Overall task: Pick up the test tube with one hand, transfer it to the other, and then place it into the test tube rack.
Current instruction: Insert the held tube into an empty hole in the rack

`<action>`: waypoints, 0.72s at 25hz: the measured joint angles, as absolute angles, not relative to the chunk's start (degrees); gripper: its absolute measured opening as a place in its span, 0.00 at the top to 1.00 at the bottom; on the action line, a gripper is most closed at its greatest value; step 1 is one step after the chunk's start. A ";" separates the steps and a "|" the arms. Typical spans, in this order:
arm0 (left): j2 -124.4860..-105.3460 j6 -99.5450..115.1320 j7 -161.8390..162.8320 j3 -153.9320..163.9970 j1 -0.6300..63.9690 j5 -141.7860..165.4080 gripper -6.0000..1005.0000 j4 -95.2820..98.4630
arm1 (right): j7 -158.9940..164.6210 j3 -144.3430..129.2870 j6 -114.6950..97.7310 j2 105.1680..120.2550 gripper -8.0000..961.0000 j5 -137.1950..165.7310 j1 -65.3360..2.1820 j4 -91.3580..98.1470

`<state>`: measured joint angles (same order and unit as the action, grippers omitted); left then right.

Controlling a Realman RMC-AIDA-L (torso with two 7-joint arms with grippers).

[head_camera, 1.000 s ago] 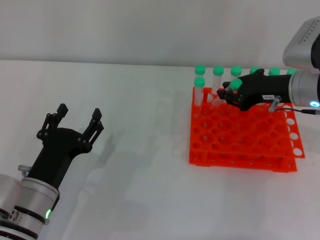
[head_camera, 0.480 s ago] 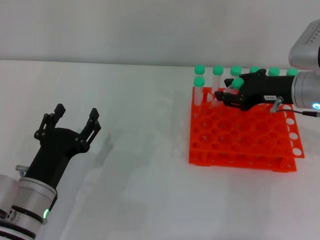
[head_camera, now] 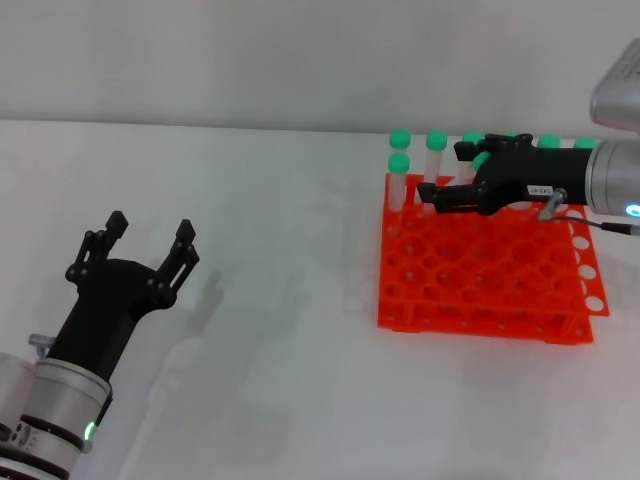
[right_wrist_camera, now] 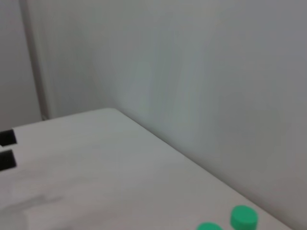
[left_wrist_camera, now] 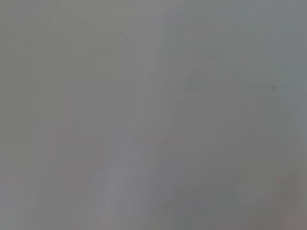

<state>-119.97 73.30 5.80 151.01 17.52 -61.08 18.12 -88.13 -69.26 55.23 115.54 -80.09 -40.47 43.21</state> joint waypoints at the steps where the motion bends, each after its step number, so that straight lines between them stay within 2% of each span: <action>1: -119.97 73.30 5.80 151.03 17.52 -61.08 0.17 18.12 | -88.19 -69.41 55.38 115.58 0.32 -80.43 -40.45 43.19; 7: -119.97 73.30 5.80 151.25 17.45 -61.08 0.17 18.10 | -89.28 -72.00 54.74 115.88 0.12 -82.96 -40.44 42.68; 18: -119.97 73.30 5.80 151.37 17.23 -60.85 0.17 18.10 | -94.92 -75.13 51.56 116.03 0.10 -92.22 -40.37 40.76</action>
<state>-119.97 73.30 5.80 151.37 17.23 -60.85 18.10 -94.92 -75.13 51.56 116.03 -92.22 -40.37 40.76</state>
